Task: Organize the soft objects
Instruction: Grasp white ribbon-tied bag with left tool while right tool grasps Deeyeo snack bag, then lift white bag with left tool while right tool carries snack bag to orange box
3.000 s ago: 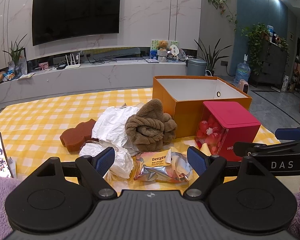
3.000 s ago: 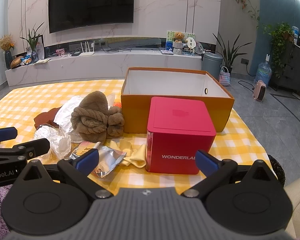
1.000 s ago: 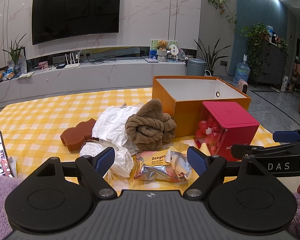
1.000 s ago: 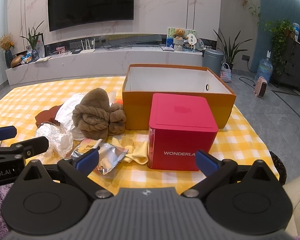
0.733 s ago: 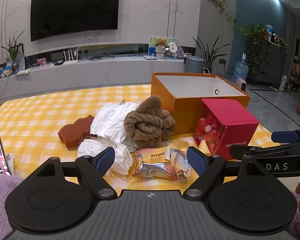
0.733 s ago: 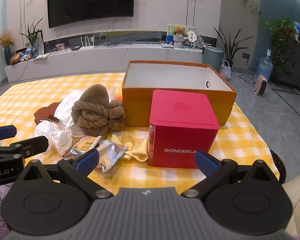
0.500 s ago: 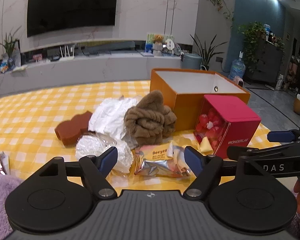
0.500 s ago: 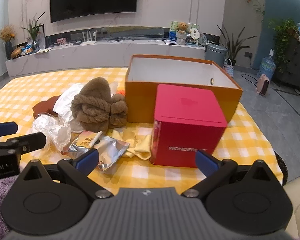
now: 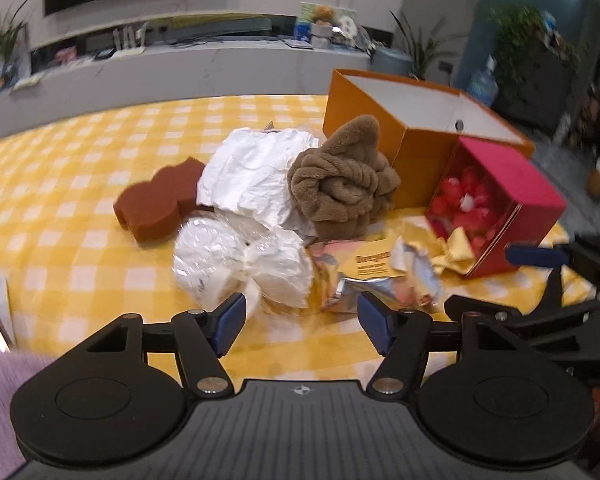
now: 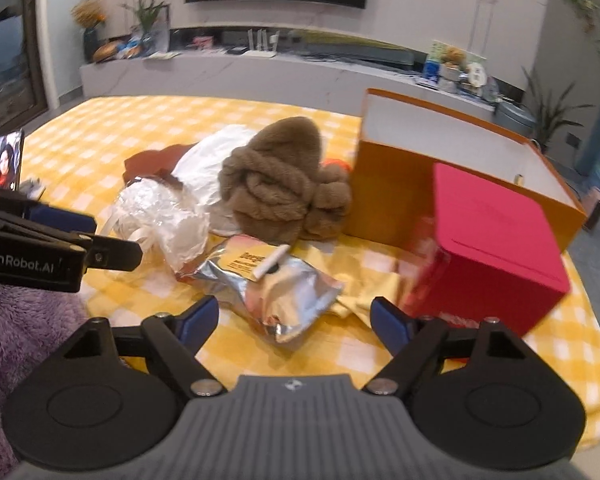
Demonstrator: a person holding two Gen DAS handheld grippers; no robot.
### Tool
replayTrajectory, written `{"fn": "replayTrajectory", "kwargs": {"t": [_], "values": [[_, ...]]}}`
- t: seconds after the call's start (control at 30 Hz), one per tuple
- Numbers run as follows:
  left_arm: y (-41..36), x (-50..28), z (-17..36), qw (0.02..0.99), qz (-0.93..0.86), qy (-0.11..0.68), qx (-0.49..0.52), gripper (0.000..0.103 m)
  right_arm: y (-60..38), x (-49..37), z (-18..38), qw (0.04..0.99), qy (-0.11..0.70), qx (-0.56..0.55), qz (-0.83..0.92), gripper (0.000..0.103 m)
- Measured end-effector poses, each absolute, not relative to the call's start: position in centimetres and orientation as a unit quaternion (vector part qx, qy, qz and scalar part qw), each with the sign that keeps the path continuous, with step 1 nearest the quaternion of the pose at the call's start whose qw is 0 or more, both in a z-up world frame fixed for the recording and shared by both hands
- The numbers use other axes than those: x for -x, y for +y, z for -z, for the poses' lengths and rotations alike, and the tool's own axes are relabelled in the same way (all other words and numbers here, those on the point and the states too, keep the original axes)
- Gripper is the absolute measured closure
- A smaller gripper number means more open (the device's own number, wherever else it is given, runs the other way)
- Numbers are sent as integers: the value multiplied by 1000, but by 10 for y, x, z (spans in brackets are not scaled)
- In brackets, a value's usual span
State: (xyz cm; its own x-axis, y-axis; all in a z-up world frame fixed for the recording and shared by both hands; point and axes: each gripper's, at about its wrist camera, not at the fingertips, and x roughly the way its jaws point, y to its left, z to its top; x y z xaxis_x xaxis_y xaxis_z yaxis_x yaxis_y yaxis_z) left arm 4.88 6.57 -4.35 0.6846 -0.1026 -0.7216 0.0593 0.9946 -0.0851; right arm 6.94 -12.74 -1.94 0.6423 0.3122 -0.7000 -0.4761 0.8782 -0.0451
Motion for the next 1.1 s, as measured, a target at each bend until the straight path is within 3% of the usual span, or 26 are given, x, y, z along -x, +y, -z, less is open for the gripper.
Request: {"fn": "replayTrajectory", "kwargs": {"t": [0.1, 0.37, 0.73, 0.83, 0.97, 1.0, 1.1], "values": [[74, -59, 46, 913, 29, 406, 22, 27, -115, -80, 27, 893, 367, 132, -227, 20], [87, -83, 65, 892, 19, 434, 127, 28, -95, -103, 48, 878, 379, 165, -242, 20], [84, -113, 88, 877, -35, 460, 136, 30, -76, -139, 64, 846, 378, 217, -305, 17], [87, -112, 92, 873, -38, 468, 131, 42, -73, -143, 69, 838, 385, 214, -323, 19], [87, -109, 90, 876, -35, 466, 117, 69, -71, -138, 72, 838, 388, 205, -324, 28], [86, -108, 89, 878, -35, 465, 110, 70, -71, -136, 71, 840, 385, 204, -322, 35], [83, -104, 86, 883, -41, 460, 89, 74, -75, -127, 66, 845, 387, 190, -316, 43]]}}
